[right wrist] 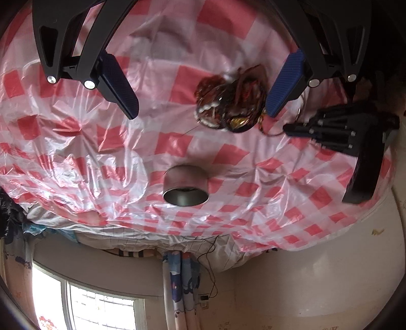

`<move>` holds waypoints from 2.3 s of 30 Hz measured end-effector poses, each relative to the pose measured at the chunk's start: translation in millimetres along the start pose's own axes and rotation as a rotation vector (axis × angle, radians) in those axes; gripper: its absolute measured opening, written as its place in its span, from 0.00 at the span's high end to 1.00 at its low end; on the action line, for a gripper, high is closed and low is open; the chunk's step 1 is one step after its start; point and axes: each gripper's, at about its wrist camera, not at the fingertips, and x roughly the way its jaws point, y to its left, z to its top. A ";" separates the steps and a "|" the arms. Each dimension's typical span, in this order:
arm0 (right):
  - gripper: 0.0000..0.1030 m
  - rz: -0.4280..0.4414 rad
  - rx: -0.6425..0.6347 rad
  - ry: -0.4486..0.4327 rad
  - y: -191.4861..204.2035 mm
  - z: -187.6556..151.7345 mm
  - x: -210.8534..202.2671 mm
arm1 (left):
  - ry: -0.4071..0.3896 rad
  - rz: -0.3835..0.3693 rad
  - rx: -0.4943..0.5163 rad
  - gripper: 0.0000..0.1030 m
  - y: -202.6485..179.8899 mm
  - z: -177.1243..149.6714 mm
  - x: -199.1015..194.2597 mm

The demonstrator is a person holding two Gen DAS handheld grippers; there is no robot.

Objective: Organize jewelry
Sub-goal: 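Grasp the gold braided cord bracelet with the left tool and lift it, then carry the gold cord bracelet into the steel tin and open the left tool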

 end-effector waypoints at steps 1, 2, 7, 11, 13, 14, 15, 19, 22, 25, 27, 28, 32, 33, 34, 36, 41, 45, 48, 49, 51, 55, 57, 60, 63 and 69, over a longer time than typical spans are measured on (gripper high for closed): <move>0.07 -0.012 -0.024 -0.004 6.4 -3.3 -1.5 | -0.011 0.002 -0.014 0.97 2.4 0.7 -2.5; 0.07 -0.017 -0.051 -0.006 14.1 -5.8 -2.0 | -0.020 0.009 -0.023 0.97 4.5 1.3 -4.6; 0.07 0.010 -0.045 0.068 19.0 -9.8 16.5 | -0.015 0.031 -0.033 0.97 6.2 2.2 -3.2; 0.07 0.093 0.044 0.073 5.2 -10.9 18.8 | -0.015 0.034 -0.041 0.97 7.6 2.0 -4.3; 0.08 0.116 0.072 0.086 1.8 -11.8 21.2 | -0.014 0.037 -0.047 0.97 8.8 1.5 -4.6; 0.09 0.124 0.078 0.092 1.4 -12.1 22.7 | -0.013 0.038 -0.051 0.97 9.9 1.6 -4.5; 0.18 0.132 0.081 0.101 1.0 -12.5 24.7 | -0.012 0.039 -0.051 0.97 10.3 1.7 -4.4; 0.44 0.142 0.077 0.142 3.9 -14.8 34.1 | -0.012 0.039 -0.049 0.97 11.0 1.9 -4.0; 0.56 0.165 0.088 0.171 4.3 -18.1 39.6 | -0.013 0.040 -0.053 0.97 11.2 1.7 -4.5; 0.72 0.209 0.111 0.188 3.4 -20.9 42.4 | -0.012 0.041 -0.053 0.97 10.7 1.7 -3.9; 0.86 0.244 0.134 0.214 2.0 -23.3 46.8 | -0.011 0.042 -0.053 0.97 10.2 1.0 -3.6; 0.91 0.260 0.141 0.217 0.9 -24.5 46.7 | -0.012 0.043 -0.052 0.97 10.3 0.9 -3.6; 0.96 0.313 0.177 0.200 0.0 -26.1 42.5 | -0.011 0.043 -0.053 0.97 10.3 1.0 -3.6; 0.96 0.325 0.192 0.195 -1.8 -26.6 41.2 | -0.012 0.042 -0.053 0.97 10.4 1.0 -3.7; 0.96 0.336 0.206 0.190 -3.2 -26.4 39.5 | -0.012 0.042 -0.053 0.97 10.4 1.0 -3.7; 0.96 0.368 0.234 0.168 -7.1 -25.3 35.0 | -0.015 0.045 -0.054 0.97 10.6 0.8 -3.8; 0.96 0.395 0.285 0.142 -16.3 -21.3 30.9 | -0.018 0.044 -0.057 0.97 11.5 1.3 -3.9; 0.96 0.459 0.327 0.078 -25.7 -16.1 21.2 | -0.036 0.031 -0.070 0.97 13.0 2.6 -8.3; 0.96 0.505 0.347 0.016 -30.5 -9.5 11.4 | -0.063 0.009 -0.090 0.97 15.5 4.5 -14.0; 0.96 0.514 0.353 0.002 -31.7 -7.5 8.5 | -0.078 -0.005 -0.094 0.97 15.2 5.7 -17.1; 0.96 0.534 0.369 -0.029 -36.6 -2.0 2.2 | -0.111 -0.018 -0.088 0.97 11.6 8.9 -23.5; 0.96 0.533 0.385 -0.073 -50.5 17.1 -1.3 | -0.187 -0.064 -0.077 0.97 3.5 24.1 -34.6; 0.96 0.518 0.391 -0.093 -59.9 31.7 1.9 | -0.208 -0.078 -0.078 0.97 1.0 38.1 -32.5; 0.96 0.503 0.407 -0.129 -76.0 51.1 7.0 | -0.230 -0.068 -0.060 0.97 -5.1 65.9 -22.1; 0.96 0.481 0.408 -0.153 -88.9 71.0 16.2 | -0.250 -0.066 -0.058 0.97 -9.0 96.9 -6.5; 0.96 0.440 0.407 -0.172 -112.7 108.7 43.1 | -0.234 -0.046 -0.087 0.97 -3.2 158.0 50.6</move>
